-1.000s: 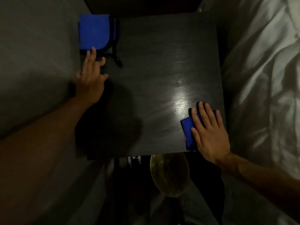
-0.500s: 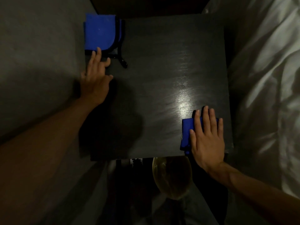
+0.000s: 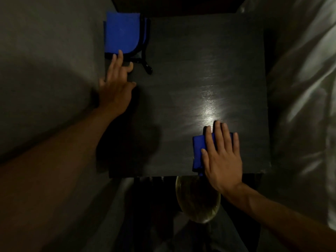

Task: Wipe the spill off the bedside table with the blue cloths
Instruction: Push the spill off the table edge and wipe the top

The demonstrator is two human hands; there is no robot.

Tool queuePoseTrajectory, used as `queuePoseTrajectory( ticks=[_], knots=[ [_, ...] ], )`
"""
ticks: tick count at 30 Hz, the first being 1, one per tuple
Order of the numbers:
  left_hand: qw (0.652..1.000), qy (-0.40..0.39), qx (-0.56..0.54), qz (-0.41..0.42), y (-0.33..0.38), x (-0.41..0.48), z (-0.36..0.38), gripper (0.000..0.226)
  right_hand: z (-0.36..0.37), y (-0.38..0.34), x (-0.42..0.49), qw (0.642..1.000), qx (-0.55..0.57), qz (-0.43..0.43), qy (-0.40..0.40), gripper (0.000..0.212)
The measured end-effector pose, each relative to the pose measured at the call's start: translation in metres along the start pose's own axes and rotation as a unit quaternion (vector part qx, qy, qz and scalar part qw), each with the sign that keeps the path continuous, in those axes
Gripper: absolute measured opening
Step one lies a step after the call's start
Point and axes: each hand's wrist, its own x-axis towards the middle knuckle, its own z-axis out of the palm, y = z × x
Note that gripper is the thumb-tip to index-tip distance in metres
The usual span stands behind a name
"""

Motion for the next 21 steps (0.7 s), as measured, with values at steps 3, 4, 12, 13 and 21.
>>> queuePoseTrajectory(
  ticks=[3, 4, 12, 13, 21],
  knots=[
    [1.0, -0.01, -0.008, -0.003, -0.001, 0.001, -0.002, 0.059, 0.003, -0.024, 0.002, 1.0, 0.007, -0.009, -0.005, 0.064],
    [1.0, -0.011, -0.013, -0.001, -0.002, 0.001, -0.002, 0.058, 0.004, -0.032, 0.003, 1.0, 0.01, -0.011, -0.007, 0.064],
    [0.999, -0.008, -0.039, 0.002, -0.004, 0.004, 0.002, 0.058, 0.01, -0.107, 0.016, 0.999, 0.039, -0.021, -0.008, 0.063],
    [0.999, -0.007, -0.038, 0.003, -0.004, 0.004, 0.002, 0.057, 0.011, -0.115, 0.017, 0.999, 0.044, -0.023, -0.009, 0.063],
    [0.999, 0.002, -0.041, 0.011, -0.006, 0.003, 0.004, 0.055, 0.016, -0.165, 0.026, 0.997, 0.069, -0.025, 0.006, 0.065]
  ],
)
